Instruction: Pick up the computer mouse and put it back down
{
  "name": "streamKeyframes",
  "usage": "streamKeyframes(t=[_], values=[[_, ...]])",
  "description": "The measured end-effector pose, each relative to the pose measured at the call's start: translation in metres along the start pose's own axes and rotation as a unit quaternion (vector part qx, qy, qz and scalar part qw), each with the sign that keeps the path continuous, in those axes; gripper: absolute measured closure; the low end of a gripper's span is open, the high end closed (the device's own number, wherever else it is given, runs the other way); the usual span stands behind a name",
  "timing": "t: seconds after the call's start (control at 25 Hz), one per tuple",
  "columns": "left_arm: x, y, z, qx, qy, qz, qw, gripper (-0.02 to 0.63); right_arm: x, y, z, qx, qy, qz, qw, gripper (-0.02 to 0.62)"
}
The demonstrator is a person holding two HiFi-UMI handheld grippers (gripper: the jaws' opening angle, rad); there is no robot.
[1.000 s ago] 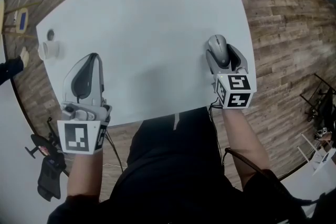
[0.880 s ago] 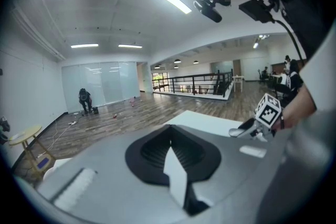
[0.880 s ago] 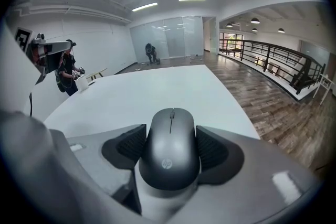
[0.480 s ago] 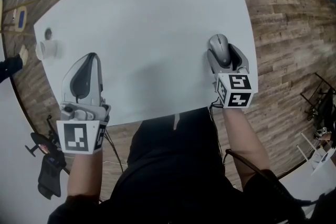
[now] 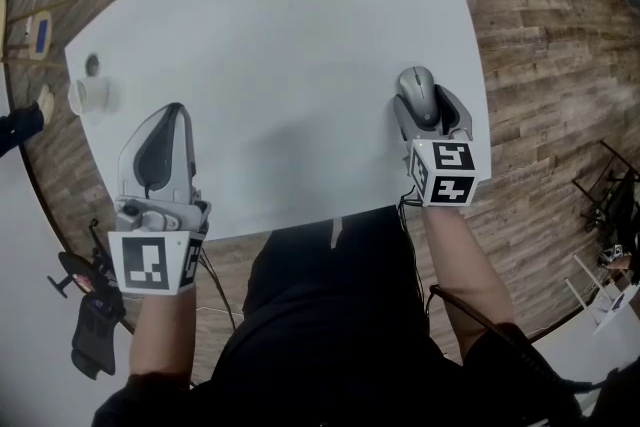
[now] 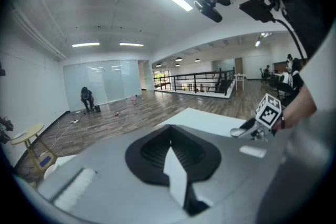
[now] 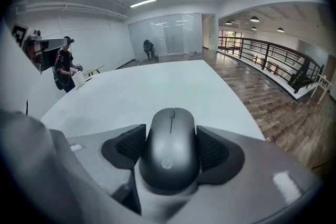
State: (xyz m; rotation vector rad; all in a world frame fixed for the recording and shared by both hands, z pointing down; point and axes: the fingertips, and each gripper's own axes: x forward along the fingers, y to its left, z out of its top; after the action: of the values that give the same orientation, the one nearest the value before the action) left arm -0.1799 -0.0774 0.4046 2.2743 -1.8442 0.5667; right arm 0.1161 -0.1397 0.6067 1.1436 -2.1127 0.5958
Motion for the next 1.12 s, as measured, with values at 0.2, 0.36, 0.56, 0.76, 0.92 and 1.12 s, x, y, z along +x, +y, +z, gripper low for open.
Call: streamKeyframes(t=[0.2, 0.36, 0.56, 0.76, 0.92, 1.12], values=[[-0.001, -0.001, -0.001, 0.008, -0.002, -0.003, 1.0, 0.603, 0.001, 0.002, 0.0, -0.003, -0.003, -0.002, 1.0, 0.288], [-0.002, -0.004, 0.002, 0.001, -0.004, 0.0, 1.0, 0.603, -0.004, 0.002, 0.007, -0.011, -0.017, -0.003, 1.0, 0.275], [-0.001, -0.003, 0.007, -0.023, -0.008, 0.009, 0.9997, 0.603, -0.01, 0.0, 0.018, -0.024, -0.028, -0.015, 0.999, 0.275], [-0.01, 0.002, 0.017, -0.006, -0.034, 0.012, 0.9993, 0.603, -0.024, 0.001, 0.038, -0.036, -0.048, -0.023, 0.998, 0.275], [-0.019, 0.01, 0.024, 0.008, -0.056, 0.02, 0.9982, 0.603, -0.038, 0.004, 0.057, -0.053, -0.071, -0.027, 0.996, 0.275], [-0.033, 0.017, 0.031, 0.011, -0.072, 0.03, 0.9969, 0.603, -0.052, 0.015, 0.074, -0.064, -0.095, -0.024, 0.993, 0.275]])
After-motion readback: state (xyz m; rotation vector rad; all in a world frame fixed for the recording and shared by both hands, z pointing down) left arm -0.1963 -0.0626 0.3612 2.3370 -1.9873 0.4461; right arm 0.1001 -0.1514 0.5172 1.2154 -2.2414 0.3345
